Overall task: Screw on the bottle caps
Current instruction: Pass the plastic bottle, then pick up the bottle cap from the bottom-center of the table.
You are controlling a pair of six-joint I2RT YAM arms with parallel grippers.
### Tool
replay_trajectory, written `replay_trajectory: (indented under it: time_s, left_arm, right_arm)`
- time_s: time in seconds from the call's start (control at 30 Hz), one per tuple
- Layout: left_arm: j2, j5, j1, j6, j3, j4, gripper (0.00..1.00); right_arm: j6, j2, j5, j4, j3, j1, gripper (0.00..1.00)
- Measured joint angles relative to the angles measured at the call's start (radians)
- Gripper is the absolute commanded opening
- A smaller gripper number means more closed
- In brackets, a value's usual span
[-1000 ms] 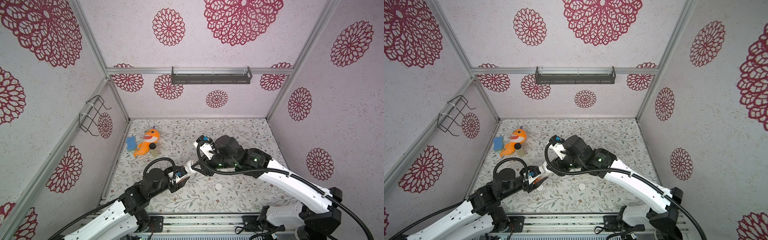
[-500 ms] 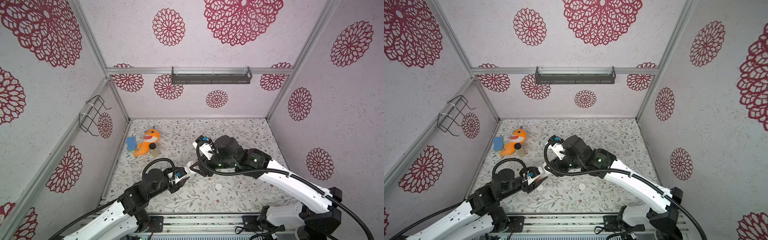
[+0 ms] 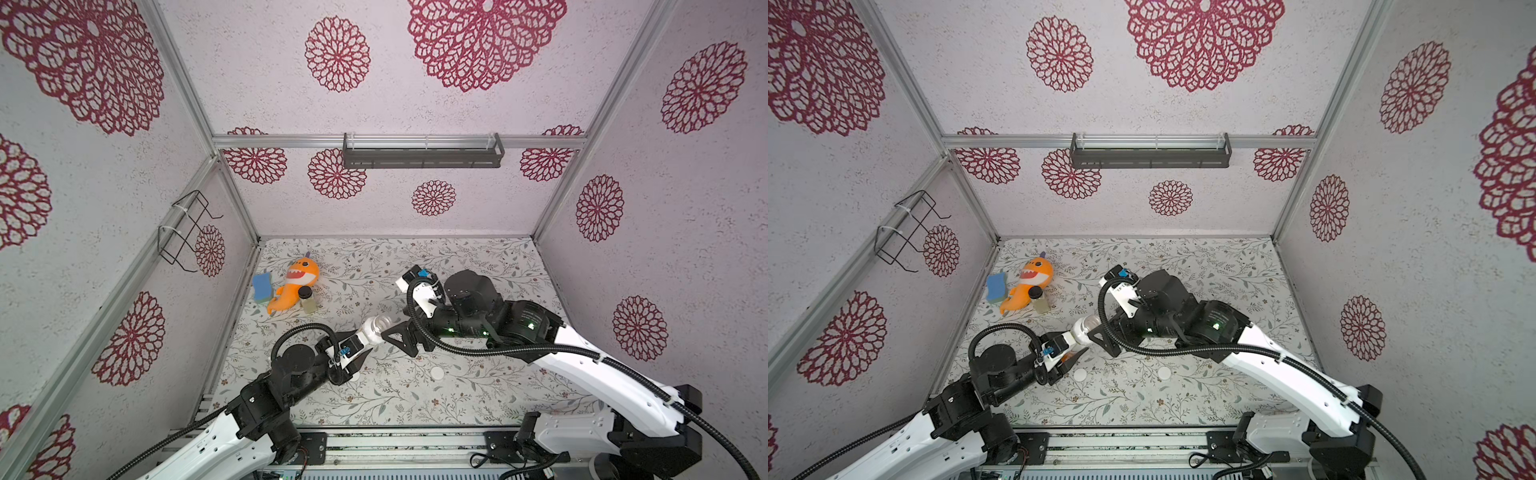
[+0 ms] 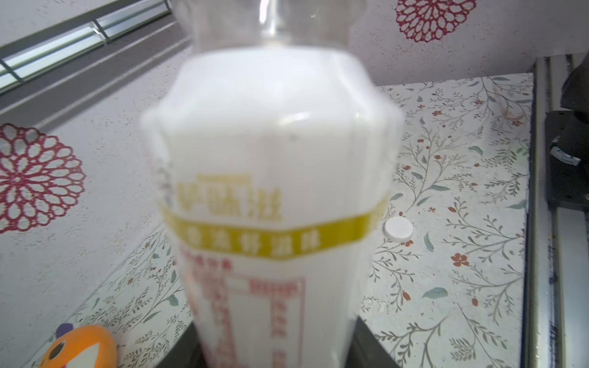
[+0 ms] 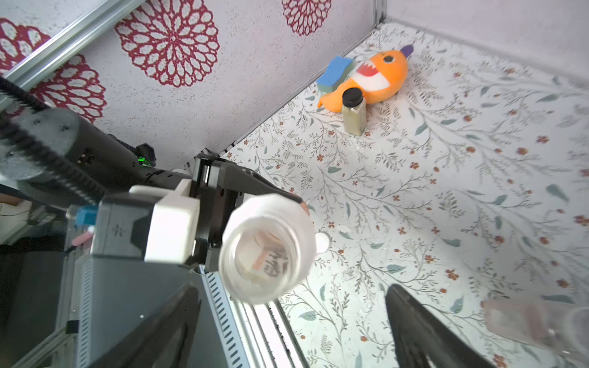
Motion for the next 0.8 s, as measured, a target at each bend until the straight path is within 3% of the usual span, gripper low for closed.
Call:
replay_trajectory:
  time_s: [0.17, 0.33, 0.6, 0.8]
  left_arm:
    - [-0.091, -0.089, 0.008, -0.023, -0.001, 0.055, 0.54]
    - [-0.188, -0.182, 0.039, -0.055, -0.006, 0.144, 0.53]
    - [-0.312, -0.353, 0.106, -0.066, -0.074, 0.268, 0.59]
    - [-0.367, -0.439, 0.135, -0.053, -0.116, 0.315, 0.59]
  right_arm:
    - [0.000, -0.088, 0.071, -0.016, 0.000, -0.016, 0.98]
    - [0.018, -0.075, 0.089, -0.040, -0.029, -0.046, 0.97]
    - [0.045, 0.150, 0.084, -0.094, -0.128, -0.045, 0.90]
    - [0.044, 0.348, 0.100, -0.119, -0.092, 0.006, 0.84]
